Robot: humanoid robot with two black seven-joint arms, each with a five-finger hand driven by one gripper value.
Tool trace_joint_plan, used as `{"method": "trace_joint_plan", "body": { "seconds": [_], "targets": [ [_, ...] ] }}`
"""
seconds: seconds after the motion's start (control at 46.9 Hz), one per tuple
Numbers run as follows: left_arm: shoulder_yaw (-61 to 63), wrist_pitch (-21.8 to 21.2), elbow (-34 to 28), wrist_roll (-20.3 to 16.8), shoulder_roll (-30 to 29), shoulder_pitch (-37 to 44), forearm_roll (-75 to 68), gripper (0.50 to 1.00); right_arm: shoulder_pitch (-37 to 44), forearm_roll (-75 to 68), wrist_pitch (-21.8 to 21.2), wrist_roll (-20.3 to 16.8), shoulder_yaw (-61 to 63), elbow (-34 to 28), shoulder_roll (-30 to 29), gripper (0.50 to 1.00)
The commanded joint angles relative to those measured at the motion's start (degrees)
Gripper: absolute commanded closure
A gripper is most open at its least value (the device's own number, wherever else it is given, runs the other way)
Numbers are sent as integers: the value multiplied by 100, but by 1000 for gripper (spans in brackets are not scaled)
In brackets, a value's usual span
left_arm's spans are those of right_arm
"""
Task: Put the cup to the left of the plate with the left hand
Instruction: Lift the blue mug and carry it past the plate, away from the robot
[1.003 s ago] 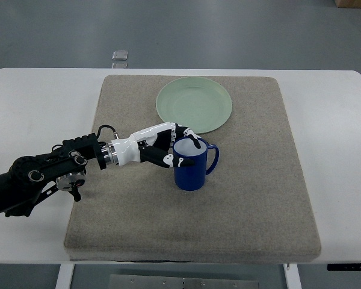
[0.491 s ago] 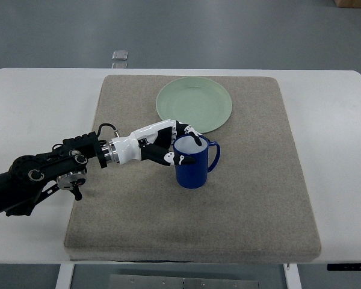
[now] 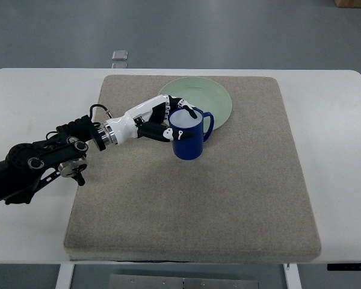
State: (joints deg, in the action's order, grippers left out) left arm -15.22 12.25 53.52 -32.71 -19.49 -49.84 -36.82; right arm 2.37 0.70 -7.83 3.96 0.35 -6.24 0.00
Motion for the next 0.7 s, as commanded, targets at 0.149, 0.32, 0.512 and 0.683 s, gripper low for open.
{"method": "trace_joint_plan", "body": {
  "seconds": [0.149, 0.32, 0.512, 0.683],
  "targets": [
    [-297, -688, -52, 1, -186, -70, -36, 1000, 0, 0, 1, 0, 0, 0, 0, 566],
    [-350, -1049, -79, 1, -423, -79, 43, 1000, 0, 0, 1, 0, 0, 0, 0, 566],
    [-358, -1392, -474, 1, -459, -70, 70, 1000, 0, 0, 1, 0, 0, 0, 0, 566],
    [-367, -1506, -817, 1, -468, -53, 175, 1000, 0, 0, 1, 0, 0, 0, 0, 566]
  ]
}}
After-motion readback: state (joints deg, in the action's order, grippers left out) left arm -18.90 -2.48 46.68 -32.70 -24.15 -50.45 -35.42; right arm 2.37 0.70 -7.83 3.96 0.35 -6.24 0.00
